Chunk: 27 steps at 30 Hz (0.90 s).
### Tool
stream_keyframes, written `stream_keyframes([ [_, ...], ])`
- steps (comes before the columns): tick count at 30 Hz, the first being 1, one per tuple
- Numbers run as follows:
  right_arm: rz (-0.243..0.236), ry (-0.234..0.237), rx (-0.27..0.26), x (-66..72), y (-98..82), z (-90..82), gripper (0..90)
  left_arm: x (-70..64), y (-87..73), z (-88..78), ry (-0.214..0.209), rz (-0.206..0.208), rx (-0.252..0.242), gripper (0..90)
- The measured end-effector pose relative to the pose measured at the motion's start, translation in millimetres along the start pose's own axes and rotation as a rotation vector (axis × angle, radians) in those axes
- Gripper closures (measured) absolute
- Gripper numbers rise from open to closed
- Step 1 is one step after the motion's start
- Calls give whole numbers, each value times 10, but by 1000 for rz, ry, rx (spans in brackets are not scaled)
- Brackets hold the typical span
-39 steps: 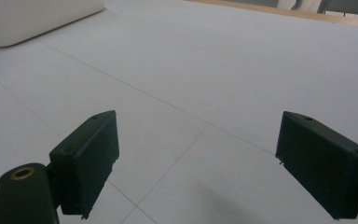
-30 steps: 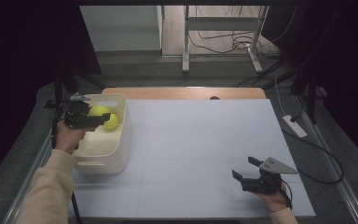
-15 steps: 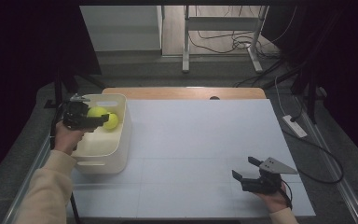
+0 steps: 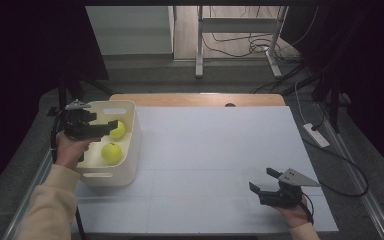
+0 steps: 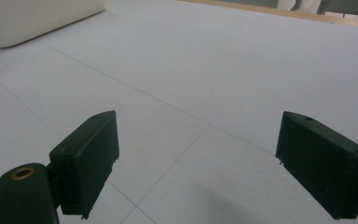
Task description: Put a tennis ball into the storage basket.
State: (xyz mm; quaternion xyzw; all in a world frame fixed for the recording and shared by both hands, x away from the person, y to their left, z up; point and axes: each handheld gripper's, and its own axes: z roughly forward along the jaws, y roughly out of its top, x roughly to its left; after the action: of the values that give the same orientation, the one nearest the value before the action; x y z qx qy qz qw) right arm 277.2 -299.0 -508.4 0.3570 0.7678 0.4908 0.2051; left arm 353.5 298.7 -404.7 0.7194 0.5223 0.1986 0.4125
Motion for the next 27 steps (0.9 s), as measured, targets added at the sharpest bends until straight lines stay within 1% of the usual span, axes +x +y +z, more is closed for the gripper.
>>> stream_keyframes([
  [2, 2, -1, -2, -7, -2, -1, 135, -20, -5, -23, -17, 1, -17, 88],
  [3, 4, -2, -3, -9, -3, -2, 135, -37, -8, -38, -36, 2, -28, 87],
  [5, 6, -1, -3, -13, -3, -3, 135, -62, -12, -53, -59, 1, -38, 80],
  [13, 6, -9, -6, -22, -10, -21, 135, -224, -24, -141, -129, 36, -93, 73],
  [15, 7, -8, -7, -23, -12, -25, 135, -244, -28, -152, -136, 38, -99, 72],
  [17, 10, -11, -8, -24, -18, -31, 135, -293, -42, -179, -158, 48, -118, 72],
  [21, 7, -12, -5, -33, -13, -27, 135, -358, -65, -216, -179, 59, -140, 72],
  [23, 4, -12, -6, -36, -12, -22, 135, -394, -87, -238, -197, 61, -154, 73],
  [24, 5, -9, -6, -38, -11, -18, 135, -422, -103, -245, -210, 64, -156, 73],
  [27, 2, -7, -7, -41, -9, -13, 135, -484, -141, -254, -221, 78, -159, 74],
])
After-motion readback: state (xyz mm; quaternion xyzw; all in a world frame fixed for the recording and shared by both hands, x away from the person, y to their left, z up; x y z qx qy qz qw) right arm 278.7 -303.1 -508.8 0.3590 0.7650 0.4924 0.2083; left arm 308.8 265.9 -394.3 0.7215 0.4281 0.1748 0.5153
